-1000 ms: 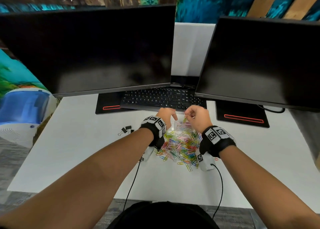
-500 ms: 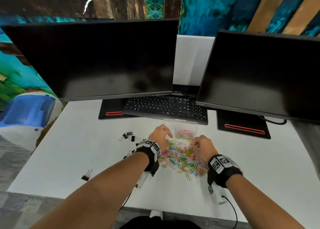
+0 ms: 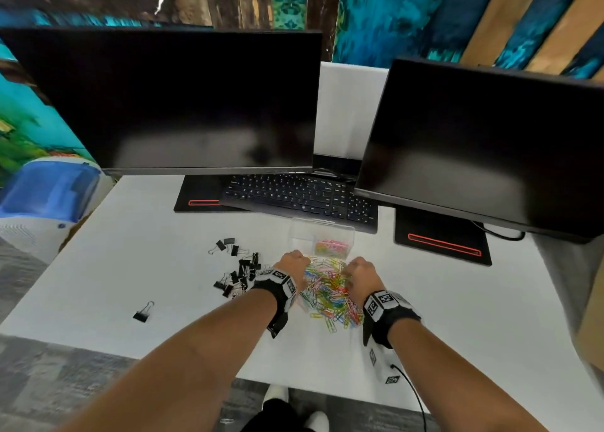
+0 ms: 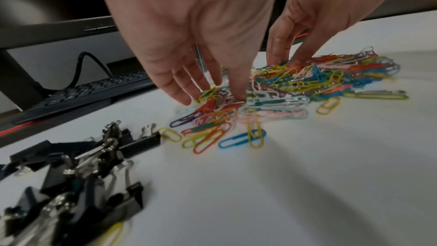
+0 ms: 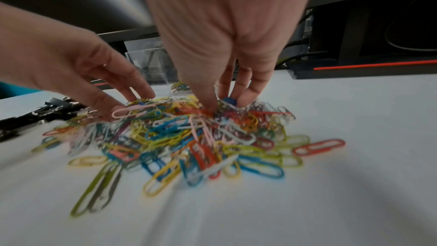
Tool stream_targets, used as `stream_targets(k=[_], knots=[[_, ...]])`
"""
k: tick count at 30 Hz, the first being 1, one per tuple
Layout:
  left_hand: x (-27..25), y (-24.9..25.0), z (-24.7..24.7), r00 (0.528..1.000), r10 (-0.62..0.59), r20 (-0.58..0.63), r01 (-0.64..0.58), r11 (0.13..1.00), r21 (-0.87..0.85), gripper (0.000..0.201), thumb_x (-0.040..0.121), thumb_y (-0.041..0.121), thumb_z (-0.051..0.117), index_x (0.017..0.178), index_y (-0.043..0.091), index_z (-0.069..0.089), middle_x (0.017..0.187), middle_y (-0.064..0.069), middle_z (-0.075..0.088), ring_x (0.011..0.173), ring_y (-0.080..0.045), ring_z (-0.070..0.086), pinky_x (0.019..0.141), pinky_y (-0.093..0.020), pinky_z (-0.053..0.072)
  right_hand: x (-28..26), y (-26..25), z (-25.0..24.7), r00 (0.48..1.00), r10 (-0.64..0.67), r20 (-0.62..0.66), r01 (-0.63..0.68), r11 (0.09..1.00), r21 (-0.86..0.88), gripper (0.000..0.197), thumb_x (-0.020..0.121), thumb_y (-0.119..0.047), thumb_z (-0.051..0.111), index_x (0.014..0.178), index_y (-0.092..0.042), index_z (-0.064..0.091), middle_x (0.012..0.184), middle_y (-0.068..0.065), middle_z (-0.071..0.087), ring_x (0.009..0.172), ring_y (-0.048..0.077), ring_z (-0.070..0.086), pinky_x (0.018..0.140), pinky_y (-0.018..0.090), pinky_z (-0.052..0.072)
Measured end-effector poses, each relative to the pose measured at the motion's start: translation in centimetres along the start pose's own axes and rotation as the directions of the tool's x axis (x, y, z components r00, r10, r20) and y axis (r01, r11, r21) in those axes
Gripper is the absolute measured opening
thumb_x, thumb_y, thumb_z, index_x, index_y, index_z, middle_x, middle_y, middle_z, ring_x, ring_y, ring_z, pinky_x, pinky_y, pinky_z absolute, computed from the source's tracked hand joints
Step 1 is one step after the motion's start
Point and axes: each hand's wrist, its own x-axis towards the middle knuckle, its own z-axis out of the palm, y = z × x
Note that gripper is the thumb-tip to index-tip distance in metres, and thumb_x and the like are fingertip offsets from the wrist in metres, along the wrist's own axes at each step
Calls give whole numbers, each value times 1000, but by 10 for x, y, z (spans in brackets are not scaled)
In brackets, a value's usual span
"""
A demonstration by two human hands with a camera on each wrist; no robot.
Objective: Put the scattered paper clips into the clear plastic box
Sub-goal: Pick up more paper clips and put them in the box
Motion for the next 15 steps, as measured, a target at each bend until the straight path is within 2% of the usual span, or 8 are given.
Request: stream_targets(k=[2,4,8,11,15], knots=[[0,1,6,996,0,-85,1,1000,5,40,91,19,54,131,11,51,135,-12,45,124,-26,44,102,-32,43,-2,1,7,999,30,-44,-29,999,32,31,85,1,48,107,-11,68,110,11,54,104,29,56,85,32,52],[1,1,9,992,9,-129,-12,1000,-20,37,93,11,51,130,13,54,132,-11,47,123,-25,46,102,-30,42,-4,2,10,996,35,-82,-29,997,70,33,84,5,48,101,-12,71,105,12,56,99,29,58,80,33,52],[2,3,6,987,-4,-164,-17,992,-124,36,92,1,47,125,12,59,130,-10,53,121,-24,49,102,-29,44,-7,2,-1,994,39,-99,-21,985,173,33,81,9,48,91,-8,74,100,12,63,94,27,61,79,29,49],[3,4,2,982,-28,-189,-13,977,-213,33,90,-3,47,115,9,65,120,-11,62,111,-23,58,96,-28,49,-6,3,-8,988,70,-136,-34,967,254,28,77,9,50,80,-6,74,93,13,67,87,26,62,77,29,50],[6,4,1,962,-61,-266,-24,951,-307,28,91,-1,50,111,8,67,116,-8,65,108,-20,60,95,-24,48,-10,-3,-18,980,42,-193,17,955,297,22,78,8,53,80,-3,72,89,13,67,84,24,62,78,31,52]])
